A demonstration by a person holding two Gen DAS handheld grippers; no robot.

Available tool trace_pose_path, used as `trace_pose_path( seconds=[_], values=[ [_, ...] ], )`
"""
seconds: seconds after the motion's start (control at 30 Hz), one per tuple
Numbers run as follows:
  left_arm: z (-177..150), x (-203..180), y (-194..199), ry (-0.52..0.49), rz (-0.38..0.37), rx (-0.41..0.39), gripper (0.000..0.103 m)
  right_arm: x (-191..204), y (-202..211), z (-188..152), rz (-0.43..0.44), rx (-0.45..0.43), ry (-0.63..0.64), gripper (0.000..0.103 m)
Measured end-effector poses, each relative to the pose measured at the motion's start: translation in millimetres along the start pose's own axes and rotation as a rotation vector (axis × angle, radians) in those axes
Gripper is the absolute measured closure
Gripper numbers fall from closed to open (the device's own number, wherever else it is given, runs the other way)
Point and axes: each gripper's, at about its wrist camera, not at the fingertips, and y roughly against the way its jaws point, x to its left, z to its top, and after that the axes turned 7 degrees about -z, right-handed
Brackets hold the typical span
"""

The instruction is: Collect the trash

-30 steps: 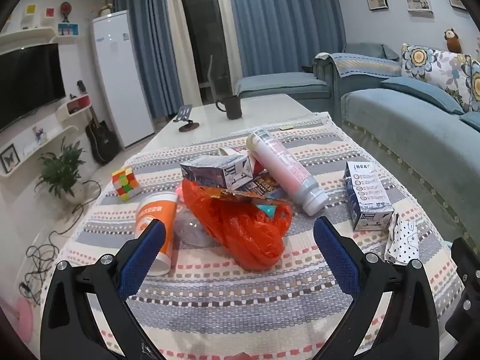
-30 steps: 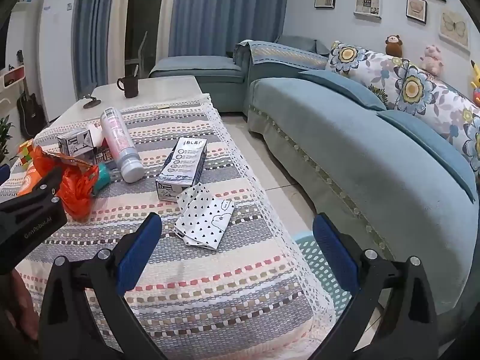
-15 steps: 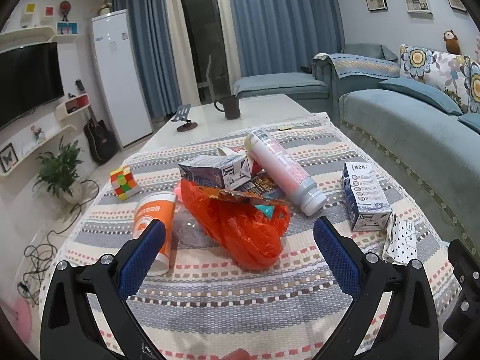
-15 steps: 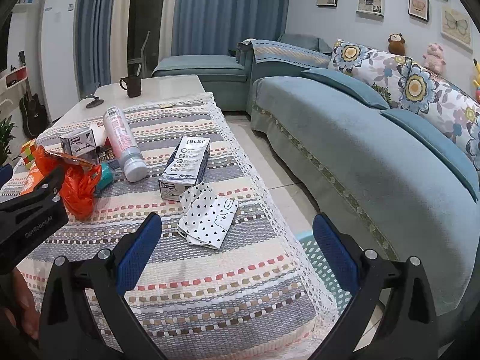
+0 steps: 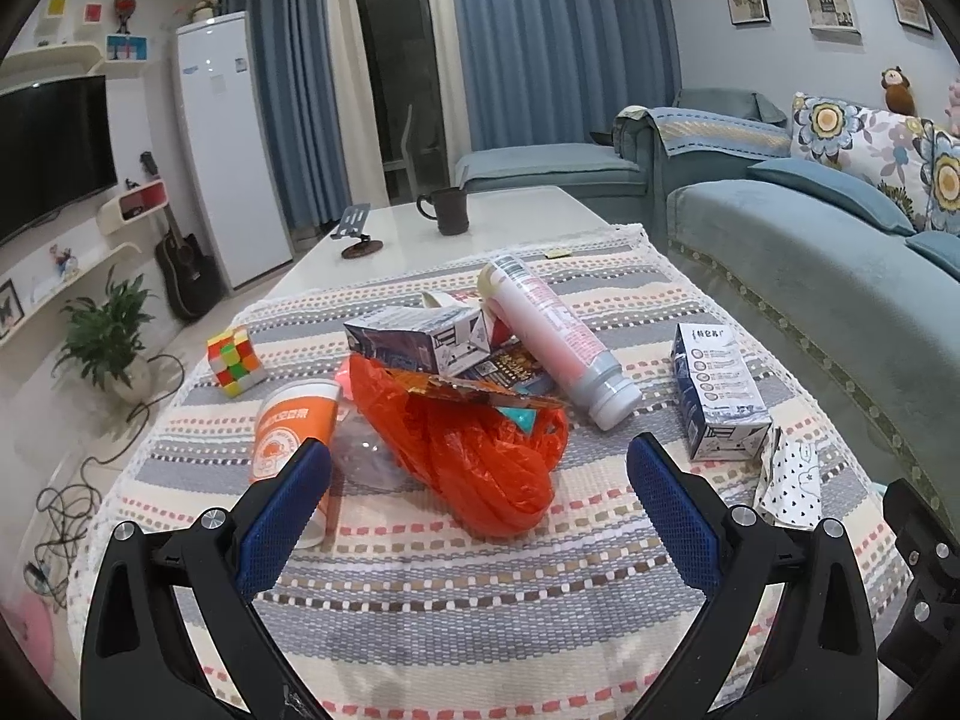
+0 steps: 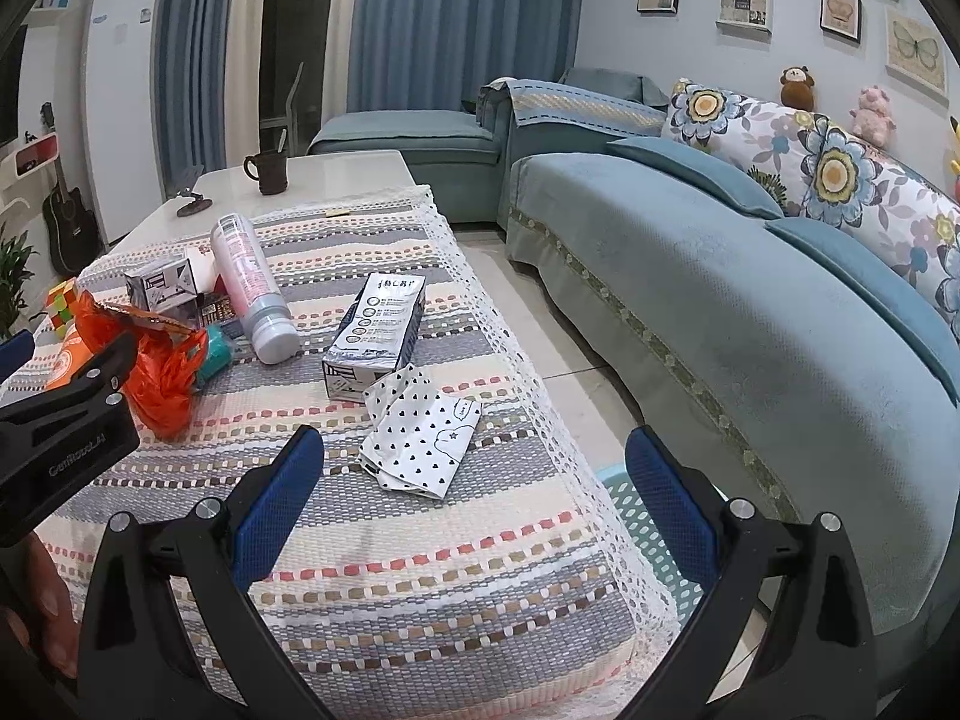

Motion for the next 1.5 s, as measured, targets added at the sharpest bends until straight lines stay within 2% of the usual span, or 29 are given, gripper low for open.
trace_pose_path(
  seconds=[0.67, 0.83, 0.97, 1.07, 1.17, 1.27, 1.33, 1.4, 1.5],
  values=[
    [-1, 5, 0, 0.025, -0.033, 0.006, 0.007, 4, 2, 0, -0.001, -0.007, 0.012, 0.008],
    [-1, 3, -2, 0.032, -0.053, 0.027, 0.007, 0, 5, 2, -0.008, -0.02, -0.004, 0.016],
    [2, 10, -1, 0.097, -0.118, 0.077, 0.007, -13, 7, 9, 0.002, -0.004, -0.062, 0.024],
    [12, 30, 6, 0.162, -0.185, 0.1, 0.007, -21, 10, 22, 0.02, -0.007, -0.066, 0.025],
    [21, 61, 12, 0.195, -0.197, 0.094, 0.007, -22, 15, 33, 0.02, -0.043, -0.015, 0.025],
    [24, 105, 9, 0.225, -0.136, 0.097, 0.007, -17, 13, 37, 0.016, -0.068, 0.035, 0.025],
    [22, 133, -5, 0.218, -0.072, 0.131, 0.007, -13, 6, 35, 0.028, -0.059, 0.047, 0.025],
    [17, 151, -22, 0.223, -0.057, 0.176, 0.007, -10, -5, 31, 0.053, -0.037, 0.041, 0.025],
    [6, 174, -53, 0.27, -0.088, 0.256, 0.01, -5, -26, 21, 0.082, 0.016, 0.012, 0.025]
  ],
)
